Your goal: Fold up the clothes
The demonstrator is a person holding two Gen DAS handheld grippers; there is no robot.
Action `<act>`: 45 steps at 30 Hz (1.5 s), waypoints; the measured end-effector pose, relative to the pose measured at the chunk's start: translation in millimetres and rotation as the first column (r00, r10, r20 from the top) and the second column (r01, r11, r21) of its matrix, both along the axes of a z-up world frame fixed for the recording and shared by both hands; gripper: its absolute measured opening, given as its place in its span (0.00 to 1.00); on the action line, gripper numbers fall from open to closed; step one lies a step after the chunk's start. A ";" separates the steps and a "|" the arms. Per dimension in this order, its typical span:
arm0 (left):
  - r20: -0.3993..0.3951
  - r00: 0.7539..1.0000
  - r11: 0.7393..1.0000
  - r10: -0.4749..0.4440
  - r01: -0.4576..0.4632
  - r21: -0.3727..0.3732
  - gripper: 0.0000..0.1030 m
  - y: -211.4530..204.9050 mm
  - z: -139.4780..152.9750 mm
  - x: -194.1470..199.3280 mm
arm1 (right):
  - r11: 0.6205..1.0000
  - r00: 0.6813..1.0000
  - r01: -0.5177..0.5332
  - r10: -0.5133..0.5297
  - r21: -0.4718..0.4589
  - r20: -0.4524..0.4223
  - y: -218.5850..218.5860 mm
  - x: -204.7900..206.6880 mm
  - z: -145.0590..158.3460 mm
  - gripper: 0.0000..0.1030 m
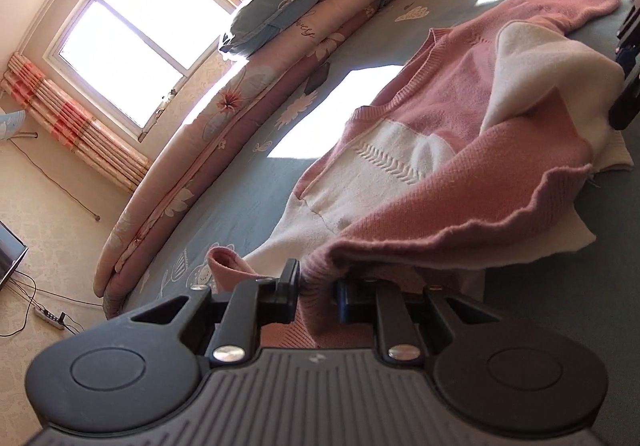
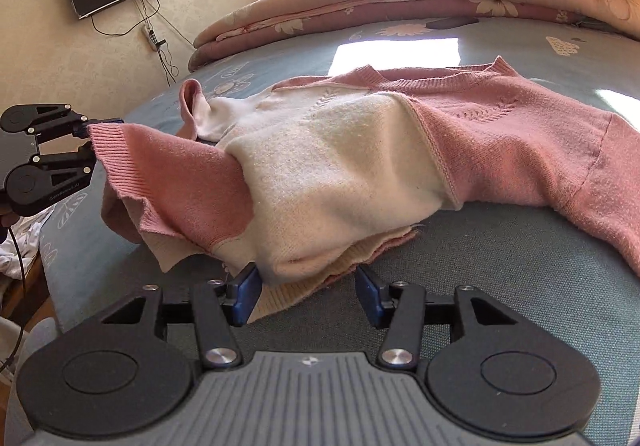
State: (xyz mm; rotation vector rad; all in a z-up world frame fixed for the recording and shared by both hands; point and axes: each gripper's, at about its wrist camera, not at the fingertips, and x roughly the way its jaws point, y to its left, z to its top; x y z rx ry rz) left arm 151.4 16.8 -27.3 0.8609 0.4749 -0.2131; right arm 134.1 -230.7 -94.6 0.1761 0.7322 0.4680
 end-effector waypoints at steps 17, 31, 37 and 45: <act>-0.138 0.947 0.952 0.289 -0.300 -0.068 0.15 41.7 -47.7 113.3 | 0.997 1.000 0.025 -0.024 0.075 -0.011 -25.9 20.4 -5.3 0.58; -0.098 0.972 0.967 0.213 -0.224 -0.118 0.19 48.2 -36.3 91.5 | 0.960 0.955 0.202 -0.148 0.196 -0.257 -16.9 52.0 -13.5 0.34; -0.065 0.985 0.982 0.157 -0.163 -0.098 0.21 47.3 -25.2 65.6 | 0.862 0.906 0.332 -0.178 0.384 -0.384 -31.1 56.8 -33.2 0.33; -0.047 0.997 0.996 0.055 -0.058 -0.067 0.23 48.3 -10.9 21.2 | 0.839 0.901 0.378 -0.236 0.393 -0.363 -22.3 46.8 -35.2 0.06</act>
